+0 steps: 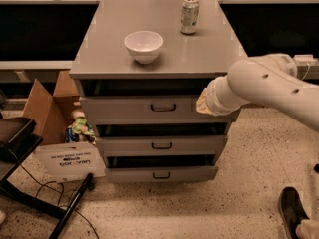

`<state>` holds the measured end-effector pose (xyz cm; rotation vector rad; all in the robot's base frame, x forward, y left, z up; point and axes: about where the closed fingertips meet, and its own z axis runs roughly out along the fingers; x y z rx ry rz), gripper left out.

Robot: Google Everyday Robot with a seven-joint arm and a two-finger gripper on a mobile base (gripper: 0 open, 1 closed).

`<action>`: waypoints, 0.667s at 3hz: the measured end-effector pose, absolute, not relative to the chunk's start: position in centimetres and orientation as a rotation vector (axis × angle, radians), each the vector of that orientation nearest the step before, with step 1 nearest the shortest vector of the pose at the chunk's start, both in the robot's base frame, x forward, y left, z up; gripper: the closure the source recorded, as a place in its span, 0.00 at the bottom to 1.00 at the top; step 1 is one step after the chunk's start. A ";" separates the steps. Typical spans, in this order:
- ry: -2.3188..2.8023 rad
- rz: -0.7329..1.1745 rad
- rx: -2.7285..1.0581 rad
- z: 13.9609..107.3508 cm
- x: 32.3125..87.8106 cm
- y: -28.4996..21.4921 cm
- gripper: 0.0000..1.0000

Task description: Close top drawer

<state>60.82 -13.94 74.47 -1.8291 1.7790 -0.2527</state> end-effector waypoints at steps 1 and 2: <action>1.776 -0.318 -1.924 80.6 59.4 -15.7 1.00; 1.784 -0.216 -2.120 82.1 55.0 -16.9 1.00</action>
Offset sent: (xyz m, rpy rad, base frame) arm -0.1338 -0.0567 0.0767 -0.2664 0.4357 0.2298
